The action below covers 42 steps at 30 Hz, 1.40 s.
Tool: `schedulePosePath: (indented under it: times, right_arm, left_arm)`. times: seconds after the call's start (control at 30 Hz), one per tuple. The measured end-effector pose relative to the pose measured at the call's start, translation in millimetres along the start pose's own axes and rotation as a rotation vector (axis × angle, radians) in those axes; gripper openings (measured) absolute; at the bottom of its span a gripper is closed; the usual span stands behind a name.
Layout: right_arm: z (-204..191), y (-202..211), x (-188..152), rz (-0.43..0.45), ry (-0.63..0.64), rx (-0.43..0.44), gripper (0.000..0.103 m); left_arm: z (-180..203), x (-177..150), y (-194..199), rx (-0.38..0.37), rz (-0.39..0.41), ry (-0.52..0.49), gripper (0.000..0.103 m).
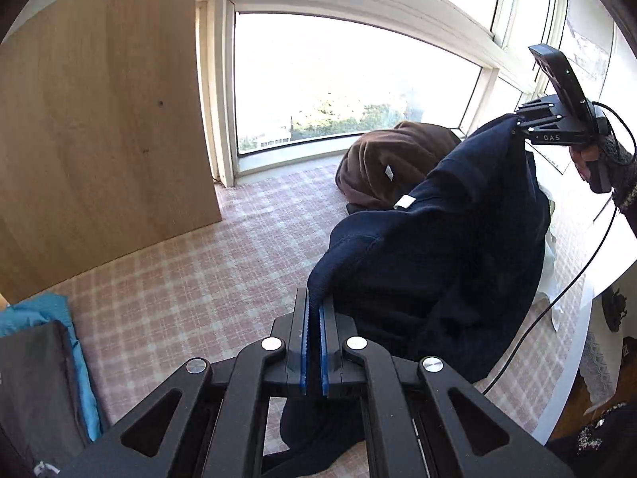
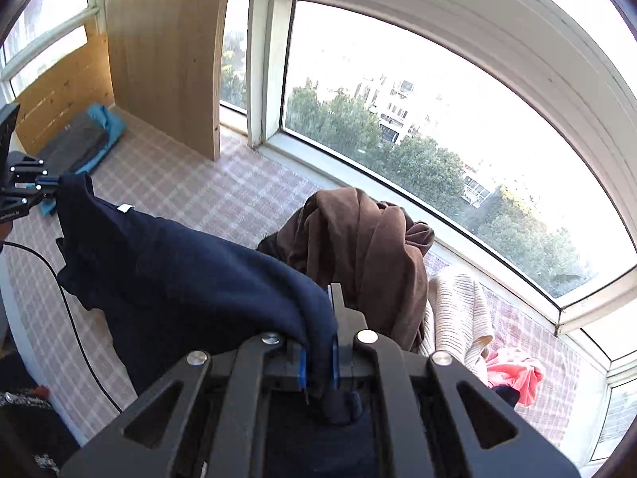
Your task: Fold clothes
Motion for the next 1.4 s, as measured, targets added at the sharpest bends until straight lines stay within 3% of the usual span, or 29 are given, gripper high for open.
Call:
schedulePosePath:
  times: [0.13,0.23,0.27,0.33,0.47,0.57,0.67,0.83,1.0,1.1,1.2,1.3,1.4]
  right_arm:
    - [-7.4,94.1,43.2,0.207,-0.113,0.060,0.007]
    - [-25.9,148.7,74.5,0.367,-0.245,0.170,0.008]
    - [-33.8,159.0,81.0,0.383,-0.277,0.194,0.008]
    - [-51.5,169.6,87.5,0.353,-0.284,0.160,0.007]
    - [-88.7,221.7,98.1,0.436,-0.264,0.173,0.007]
    - [-110.7,266.1,97.2,0.507,-0.243,0.170,0.007]
    - [-125.9,323.6,97.2,0.592,-0.229,0.164,0.007]
    - [-160.6,424.0,109.8,0.731,-0.154,0.124,0.007]
    - [-188.2,482.9,133.6,0.732,-0.103,0.032,0.008]
    - [-198.4,482.2,147.3,0.674,-0.077,-0.024,0.008]
    - [-197.6,444.6,157.5,0.594,-0.069,-0.063,0.008]
    - [-182.6,369.0,155.8,0.495,-0.101,-0.068,0.008]
    - [-157.3,262.0,139.3,0.367,-0.168,-0.067,0.008]
  left_arm:
    - [-12.5,54.8,90.9,0.101,0.187,-0.032,0.003]
    - [-14.7,93.8,161.4,0.185,0.308,-0.074,0.003]
    - [-14.2,105.7,183.3,0.211,0.344,-0.089,0.003]
    - [-17.0,124.2,217.8,0.258,0.399,-0.105,0.003]
    - [-26.1,144.1,254.4,0.348,0.420,-0.114,0.003]
    - [-35.1,140.9,279.2,0.354,0.441,-0.095,0.003]
    - [-17.8,136.0,318.6,0.384,0.501,-0.168,0.003]
    - [11.5,154.9,401.3,0.371,0.567,-0.219,0.004]
    - [23.3,185.3,491.1,0.362,0.642,-0.232,0.004]
    - [18.0,202.0,511.8,0.387,0.615,-0.240,0.006]
    - [5.6,212.3,495.2,0.416,0.546,-0.251,0.006]
    - [-12.5,207.8,441.7,0.407,0.456,-0.242,0.006]
    - [-47.7,197.9,343.7,0.376,0.332,-0.226,0.006]
Point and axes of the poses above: each gripper's, at about its wrist camera, not at the fingertips, and y roughly against the way its jaws point, z to its right, x to its top, the point moved 4 cm from there along -y, roughly the way its jaws point, and after that the axes turned 5 degrees about z, right-handed, at the moved point
